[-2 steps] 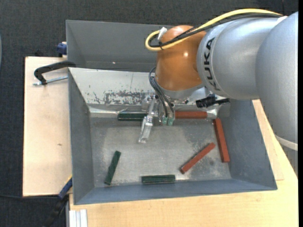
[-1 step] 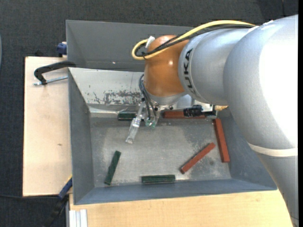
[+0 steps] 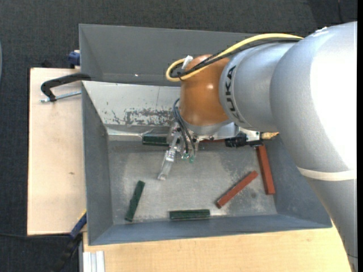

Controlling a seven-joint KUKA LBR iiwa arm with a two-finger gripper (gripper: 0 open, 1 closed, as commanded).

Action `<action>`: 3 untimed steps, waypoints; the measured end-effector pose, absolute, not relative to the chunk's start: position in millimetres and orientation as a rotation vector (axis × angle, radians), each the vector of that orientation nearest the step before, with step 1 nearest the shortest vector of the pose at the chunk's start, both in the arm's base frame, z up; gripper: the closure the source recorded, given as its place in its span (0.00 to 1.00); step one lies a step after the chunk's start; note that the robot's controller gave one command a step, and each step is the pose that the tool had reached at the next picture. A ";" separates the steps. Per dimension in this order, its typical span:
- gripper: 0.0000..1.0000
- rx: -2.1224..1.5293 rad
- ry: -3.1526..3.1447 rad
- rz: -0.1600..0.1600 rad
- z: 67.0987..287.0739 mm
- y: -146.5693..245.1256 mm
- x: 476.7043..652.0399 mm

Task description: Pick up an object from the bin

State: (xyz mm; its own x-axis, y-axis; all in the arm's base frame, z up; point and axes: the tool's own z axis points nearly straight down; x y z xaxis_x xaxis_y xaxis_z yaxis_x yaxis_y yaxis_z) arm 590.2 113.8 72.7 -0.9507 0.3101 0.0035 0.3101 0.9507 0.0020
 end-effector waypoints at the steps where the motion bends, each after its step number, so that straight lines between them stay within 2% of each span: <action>1: 0.00 -0.329 -3.129 0.000 74.3 117.3 591.0; 2: 0.00 -0.408 -3.119 -0.003 75.0 123.4 591.0; 3: 0.00 -0.698 -3.066 -0.005 101.2 119.7 591.9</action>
Offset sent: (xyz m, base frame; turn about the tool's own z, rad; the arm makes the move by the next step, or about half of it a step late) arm 0.0067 0.0378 0.0191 -0.0357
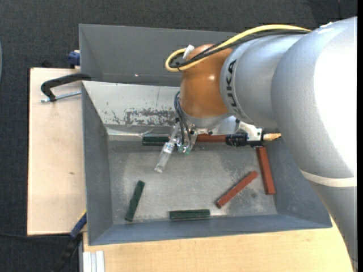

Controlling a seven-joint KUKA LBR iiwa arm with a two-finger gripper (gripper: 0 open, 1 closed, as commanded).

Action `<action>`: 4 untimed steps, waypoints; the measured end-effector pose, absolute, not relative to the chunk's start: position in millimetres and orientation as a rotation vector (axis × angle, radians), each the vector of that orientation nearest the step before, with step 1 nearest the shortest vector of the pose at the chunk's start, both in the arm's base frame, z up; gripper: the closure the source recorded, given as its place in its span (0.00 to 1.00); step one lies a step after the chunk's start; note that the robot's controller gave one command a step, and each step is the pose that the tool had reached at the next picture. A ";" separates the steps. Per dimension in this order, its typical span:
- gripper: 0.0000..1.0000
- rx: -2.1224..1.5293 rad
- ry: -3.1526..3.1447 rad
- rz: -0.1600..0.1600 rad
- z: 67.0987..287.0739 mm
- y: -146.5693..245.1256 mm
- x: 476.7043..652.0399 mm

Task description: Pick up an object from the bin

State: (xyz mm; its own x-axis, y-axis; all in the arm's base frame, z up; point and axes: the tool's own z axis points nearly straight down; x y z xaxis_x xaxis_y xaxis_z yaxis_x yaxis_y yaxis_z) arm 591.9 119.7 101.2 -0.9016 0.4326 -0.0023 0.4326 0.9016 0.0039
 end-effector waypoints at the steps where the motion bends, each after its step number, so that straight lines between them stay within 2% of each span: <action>1: 0.00 0.460 3.101 0.004 105.0 110.6 593.4; 2: 0.00 0.691 3.060 0.003 83.1 146.7 594.6; 3: 0.00 0.732 3.054 0.009 80.0 158.7 595.0; 4: 1.00 0.836 3.010 0.009 76.0 109.3 603.8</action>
Offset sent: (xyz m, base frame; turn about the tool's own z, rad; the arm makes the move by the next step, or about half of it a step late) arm 0.0017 0.0491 -0.0290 0.0361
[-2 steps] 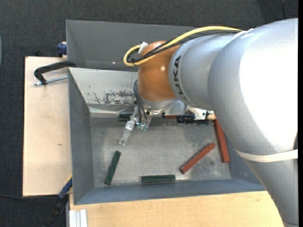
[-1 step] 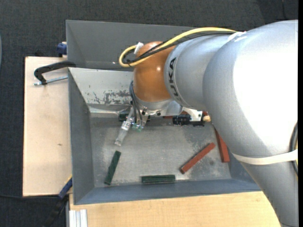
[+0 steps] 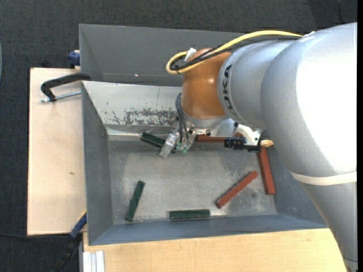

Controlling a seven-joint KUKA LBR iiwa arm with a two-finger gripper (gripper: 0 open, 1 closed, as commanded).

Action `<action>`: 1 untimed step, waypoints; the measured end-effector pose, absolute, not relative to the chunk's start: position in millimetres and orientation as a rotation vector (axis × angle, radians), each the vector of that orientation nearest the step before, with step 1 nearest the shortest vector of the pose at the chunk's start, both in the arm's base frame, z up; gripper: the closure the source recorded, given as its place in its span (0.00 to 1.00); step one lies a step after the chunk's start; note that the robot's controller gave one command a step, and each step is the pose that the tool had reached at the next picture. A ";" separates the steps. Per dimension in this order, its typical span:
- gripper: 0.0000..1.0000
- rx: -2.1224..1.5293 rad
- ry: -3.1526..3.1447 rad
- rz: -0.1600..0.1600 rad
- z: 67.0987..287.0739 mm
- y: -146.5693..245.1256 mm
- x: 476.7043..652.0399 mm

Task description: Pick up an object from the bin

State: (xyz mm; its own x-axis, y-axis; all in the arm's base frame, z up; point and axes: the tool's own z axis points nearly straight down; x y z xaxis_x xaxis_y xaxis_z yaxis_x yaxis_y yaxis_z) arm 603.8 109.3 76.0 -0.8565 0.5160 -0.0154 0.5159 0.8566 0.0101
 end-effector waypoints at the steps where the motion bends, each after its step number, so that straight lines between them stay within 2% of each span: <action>1: 0.00 0.838 3.023 0.005 72.1 110.9 600.0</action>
Offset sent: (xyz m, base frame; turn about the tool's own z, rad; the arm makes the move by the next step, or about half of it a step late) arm 0.0000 0.0000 0.0000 0.0000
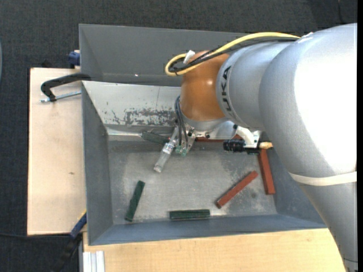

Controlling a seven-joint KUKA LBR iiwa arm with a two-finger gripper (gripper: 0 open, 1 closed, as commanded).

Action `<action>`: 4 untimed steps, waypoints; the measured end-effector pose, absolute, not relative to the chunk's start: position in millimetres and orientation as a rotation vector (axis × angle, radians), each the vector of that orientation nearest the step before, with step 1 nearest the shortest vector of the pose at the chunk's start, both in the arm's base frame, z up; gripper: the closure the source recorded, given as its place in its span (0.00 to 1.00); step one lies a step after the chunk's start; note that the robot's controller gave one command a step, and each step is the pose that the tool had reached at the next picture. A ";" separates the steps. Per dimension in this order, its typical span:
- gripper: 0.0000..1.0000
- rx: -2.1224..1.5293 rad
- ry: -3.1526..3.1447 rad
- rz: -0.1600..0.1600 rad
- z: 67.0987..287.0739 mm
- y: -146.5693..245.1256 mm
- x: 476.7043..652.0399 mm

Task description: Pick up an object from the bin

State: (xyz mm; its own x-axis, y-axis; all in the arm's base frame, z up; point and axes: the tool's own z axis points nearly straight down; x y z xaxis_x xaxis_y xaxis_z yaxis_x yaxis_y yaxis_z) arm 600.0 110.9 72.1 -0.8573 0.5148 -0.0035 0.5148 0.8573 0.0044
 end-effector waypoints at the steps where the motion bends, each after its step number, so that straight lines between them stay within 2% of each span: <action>1: 1.00 0.838 3.024 0.006 71.9 111.2 599.7; 2: 1.00 0.837 3.024 0.006 71.9 111.3 599.7; 3: 1.00 0.726 3.059 -0.002 89.4 110.4 597.2; 4: 1.00 0.244 3.130 0.001 148.9 125.4 582.1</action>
Offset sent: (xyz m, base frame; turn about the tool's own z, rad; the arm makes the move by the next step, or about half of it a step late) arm 0.0000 0.0000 0.0000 0.0000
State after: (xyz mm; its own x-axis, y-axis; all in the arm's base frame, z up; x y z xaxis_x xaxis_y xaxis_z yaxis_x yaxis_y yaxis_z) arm 582.1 125.4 148.9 -0.9880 0.1547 -0.0019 0.1547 0.9880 0.0008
